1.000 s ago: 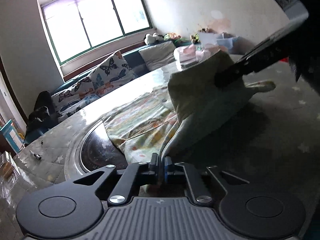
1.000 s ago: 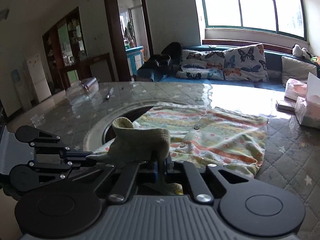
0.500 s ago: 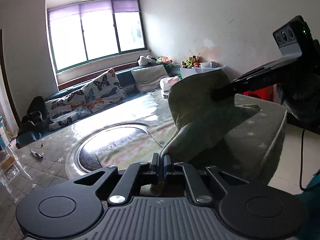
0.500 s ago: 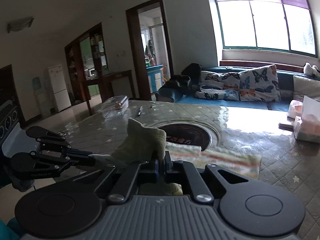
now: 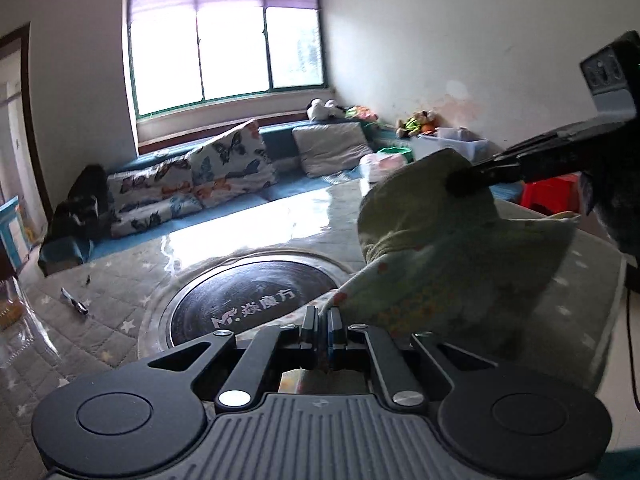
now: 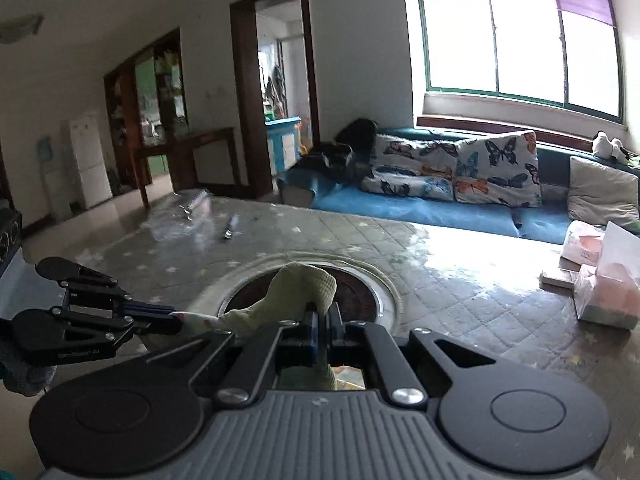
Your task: Fold clothes
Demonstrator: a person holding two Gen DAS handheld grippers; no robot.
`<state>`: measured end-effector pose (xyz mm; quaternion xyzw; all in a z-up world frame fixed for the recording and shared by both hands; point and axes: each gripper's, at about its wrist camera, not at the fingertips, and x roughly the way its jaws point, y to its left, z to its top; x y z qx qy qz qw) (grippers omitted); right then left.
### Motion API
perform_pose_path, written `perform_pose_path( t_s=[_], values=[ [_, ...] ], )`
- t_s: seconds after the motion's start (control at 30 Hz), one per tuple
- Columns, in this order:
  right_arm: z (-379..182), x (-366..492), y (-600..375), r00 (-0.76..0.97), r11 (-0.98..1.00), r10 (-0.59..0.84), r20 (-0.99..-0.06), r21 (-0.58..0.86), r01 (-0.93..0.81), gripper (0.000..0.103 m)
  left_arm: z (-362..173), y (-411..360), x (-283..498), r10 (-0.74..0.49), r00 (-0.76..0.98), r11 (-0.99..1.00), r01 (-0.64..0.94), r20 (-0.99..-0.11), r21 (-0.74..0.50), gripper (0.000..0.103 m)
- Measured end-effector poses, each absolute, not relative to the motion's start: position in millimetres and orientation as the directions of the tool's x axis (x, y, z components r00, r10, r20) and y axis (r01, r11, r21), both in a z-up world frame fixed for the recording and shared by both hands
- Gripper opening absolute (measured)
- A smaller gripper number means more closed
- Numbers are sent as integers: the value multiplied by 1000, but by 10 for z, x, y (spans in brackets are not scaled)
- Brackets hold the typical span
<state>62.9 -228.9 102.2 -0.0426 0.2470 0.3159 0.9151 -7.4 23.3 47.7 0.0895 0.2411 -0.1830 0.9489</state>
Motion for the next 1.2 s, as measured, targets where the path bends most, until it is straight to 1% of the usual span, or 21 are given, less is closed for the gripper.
perform_pose_path(
  t_s=[0.37, 0.53, 0.57, 0.63, 0.67, 0.7, 0.77, 0.83, 0.9, 0.93, 1.0, 1.1, 1.2],
  values=[
    [739, 1579, -2000, 667, 827, 496, -555, 69, -558, 3, 212, 288, 805, -255, 764, 942, 334, -593, 25, 4],
    [484, 2003, -1874, 653, 849, 451, -608, 68, -524, 6, 40, 340, 1074, -223, 739, 956, 294, -635, 6, 5],
    [437, 2051, -1859, 653, 853, 443, -615, 63, -519, 10, 7, 359, 1111, -219, 733, 958, 285, -644, -2, 5],
    [374, 2087, -1893, 649, 858, 433, -625, 66, -509, 11, -43, 397, 1163, -214, 721, 962, 271, -659, -16, 5],
    [352, 2085, -1930, 647, 860, 431, -629, 71, -505, 12, -57, 417, 1177, -213, 717, 964, 267, -664, -22, 5],
    [331, 2076, -1971, 645, 863, 427, -633, 73, -499, 19, -59, 435, 1188, -216, 713, 964, 266, -667, -28, 5],
    [293, 2013, -2076, 650, 873, 404, -644, 60, -483, 28, -51, 468, 1202, -222, 708, 963, 267, -670, -36, 6],
    [225, 1950, -2191, 643, 880, 385, -662, 53, -472, 32, -35, 458, 1237, -215, 706, 964, 264, -675, -31, 7],
    [149, 1876, -2311, 646, 891, 361, -673, 43, -452, 40, -24, 461, 1266, -207, 704, 965, 259, -679, -25, 8],
    [114, 1840, -2372, 649, 896, 348, -676, 38, -442, 42, -24, 463, 1287, -201, 704, 966, 256, -681, -20, 8],
    [55, 1784, -2477, 657, 907, 329, -678, 35, -419, 43, -23, 474, 1313, -187, 702, 968, 249, -688, -9, 8],
    [-10, 1738, -2664, 660, 922, 326, -676, 74, -380, 44, -19, 503, 1340, -158, 702, 973, 232, -695, 13, 8],
    [-41, 1724, -2777, 658, 926, 340, -672, 117, -358, 43, 2, 569, 1358, -128, 704, 981, 194, -699, 15, 8]
  ],
)
